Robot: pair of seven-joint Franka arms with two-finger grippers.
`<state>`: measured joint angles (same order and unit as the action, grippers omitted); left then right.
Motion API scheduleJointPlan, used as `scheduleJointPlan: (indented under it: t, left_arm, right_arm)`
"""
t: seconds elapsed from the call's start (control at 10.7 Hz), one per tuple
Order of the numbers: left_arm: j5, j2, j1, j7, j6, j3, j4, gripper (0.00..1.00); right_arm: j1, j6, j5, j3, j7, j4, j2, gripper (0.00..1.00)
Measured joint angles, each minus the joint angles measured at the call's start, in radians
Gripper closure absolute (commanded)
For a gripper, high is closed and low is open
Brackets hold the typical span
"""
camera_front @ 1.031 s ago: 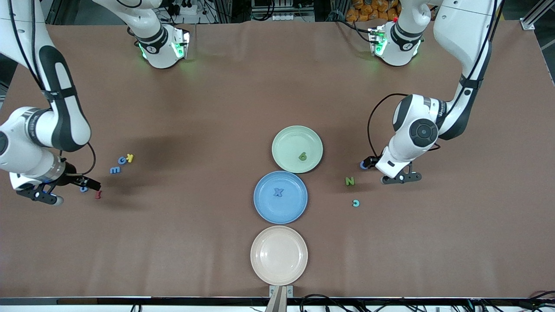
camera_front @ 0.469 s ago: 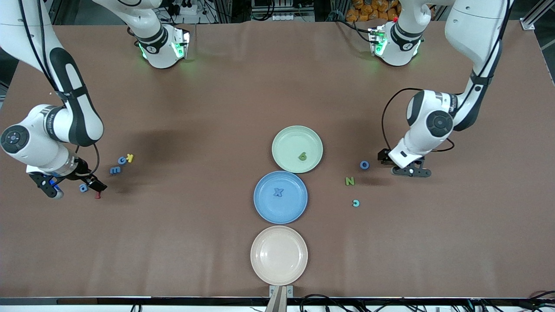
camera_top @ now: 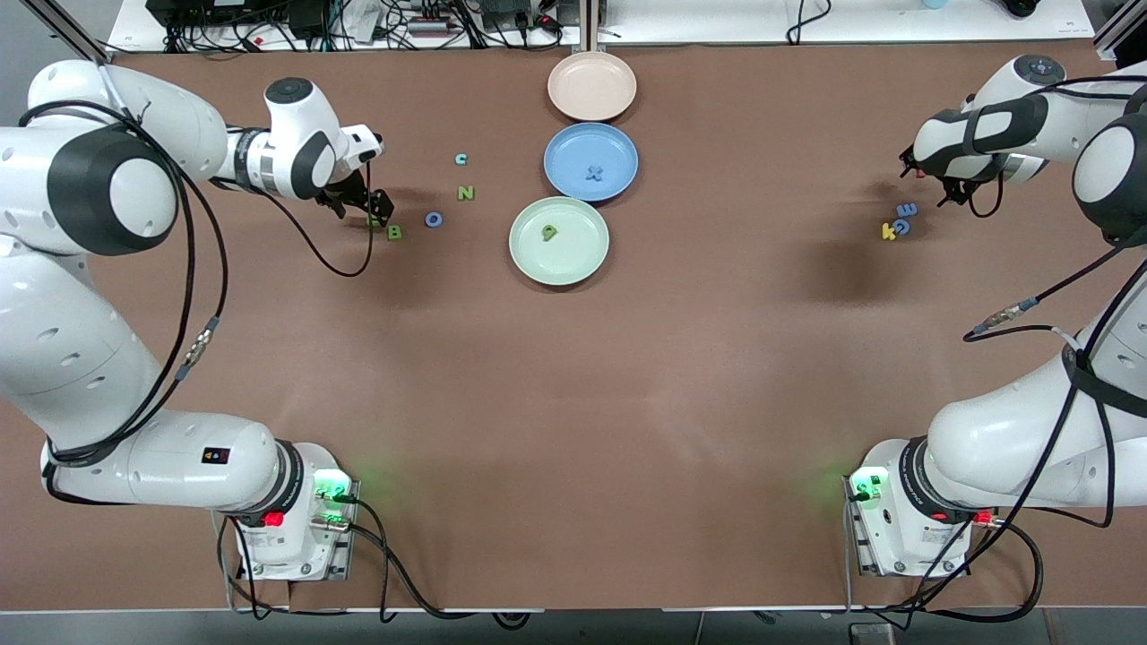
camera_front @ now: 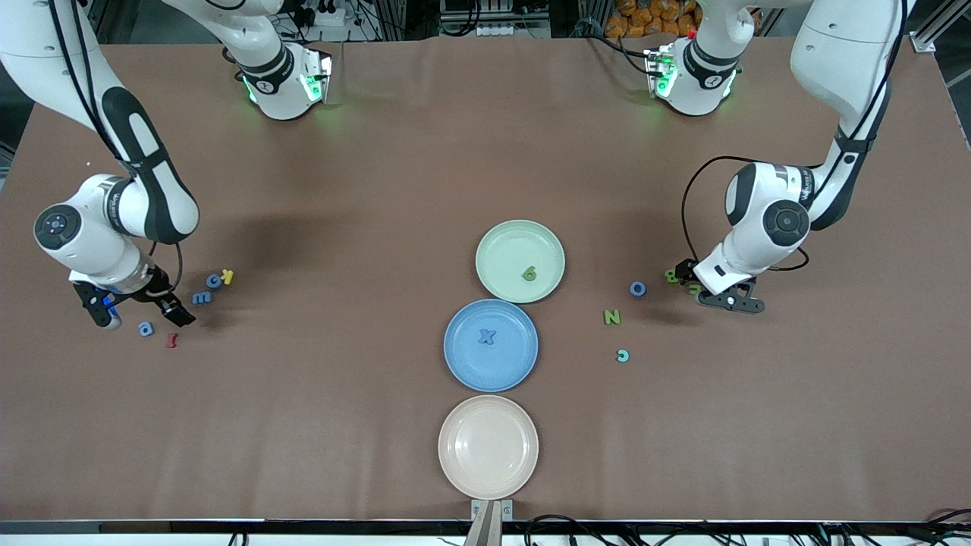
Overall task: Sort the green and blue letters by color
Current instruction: 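Grasp the green u with the left gripper while the right gripper approaches E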
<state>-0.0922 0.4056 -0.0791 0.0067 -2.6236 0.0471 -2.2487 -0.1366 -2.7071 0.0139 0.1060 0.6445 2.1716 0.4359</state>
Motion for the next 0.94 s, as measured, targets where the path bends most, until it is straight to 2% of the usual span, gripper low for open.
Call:
scheduleJointPlan:
  t: [0.47,0.75,0.84,0.94]
  left_arm:
    - [-0.010,0.039,0.000,0.003,-0.036,0.003,0.009,0.00]
    - [-0.011,0.043,0.000,0.004,-0.037,0.003,0.024,0.00]
    - [-0.011,0.043,0.000,0.004,-0.037,0.003,0.024,0.10]
    - [-0.011,0.043,0.000,0.004,-0.037,0.003,0.024,0.99]
  right_arm:
    - [-0.005,-0.055,-0.001,-0.001,0.013,0.048,0.014,0.01]
    - [-0.005,-0.078,-0.001,-0.003,0.014,0.055,0.028,0.10]
    - [-0.005,-0.085,-0.001,-0.004,0.014,0.060,0.032,0.10]
    - [-0.005,-0.094,-0.001,-0.005,0.015,0.066,0.036,0.12]
